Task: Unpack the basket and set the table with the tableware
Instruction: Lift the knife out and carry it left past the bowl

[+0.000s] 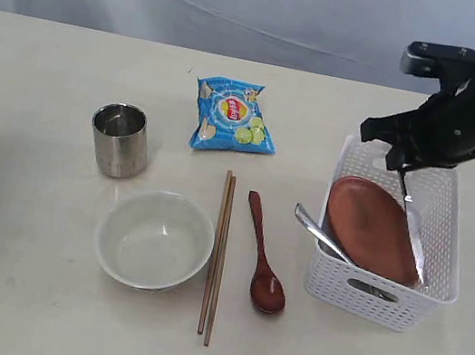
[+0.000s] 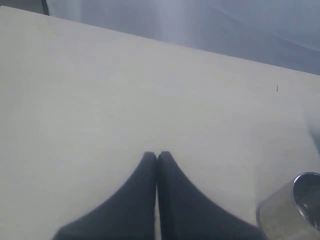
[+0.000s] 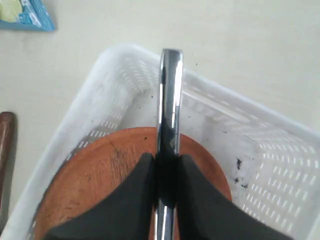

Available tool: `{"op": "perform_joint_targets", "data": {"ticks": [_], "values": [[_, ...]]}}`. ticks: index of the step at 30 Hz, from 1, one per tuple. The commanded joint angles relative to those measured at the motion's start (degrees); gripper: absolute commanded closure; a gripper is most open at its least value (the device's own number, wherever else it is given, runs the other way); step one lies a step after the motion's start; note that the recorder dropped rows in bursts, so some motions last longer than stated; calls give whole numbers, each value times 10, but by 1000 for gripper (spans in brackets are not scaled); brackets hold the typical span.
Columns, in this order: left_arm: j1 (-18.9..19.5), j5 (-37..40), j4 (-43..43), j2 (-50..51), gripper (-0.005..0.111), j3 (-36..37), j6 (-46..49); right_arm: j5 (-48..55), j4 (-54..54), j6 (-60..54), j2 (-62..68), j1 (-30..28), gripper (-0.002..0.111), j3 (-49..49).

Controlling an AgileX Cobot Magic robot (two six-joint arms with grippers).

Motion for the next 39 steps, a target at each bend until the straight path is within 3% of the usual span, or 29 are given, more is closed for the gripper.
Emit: {"op": "perform_joint_targets", "data": {"ticks": [1, 7, 15, 23, 32, 35, 39], "values": [[3, -1, 2, -5, 107, 4, -2, -2, 3, -3, -44, -2, 109, 0], [3, -1, 2, -5, 107, 4, -2, -1, 3, 6, -81, 8, 109, 0], [3, -4, 2, -5, 107, 6, -15, -27, 3, 18, -103, 84, 109, 0], [3, -112, 2, -5, 107, 36, -14, -61, 3, 54, -101, 170, 109, 0], [-3, -132, 4, -5, 107, 39, -45, -116, 6, 83, -101, 250, 109, 0], [-13, -219, 33, -5, 107, 55, -60, -144, 6, 83, -101, 271, 109, 0], [-24, -380, 149, -1, 107, 64, -152, -176, 11, 83, -101, 282, 109, 0]]}}
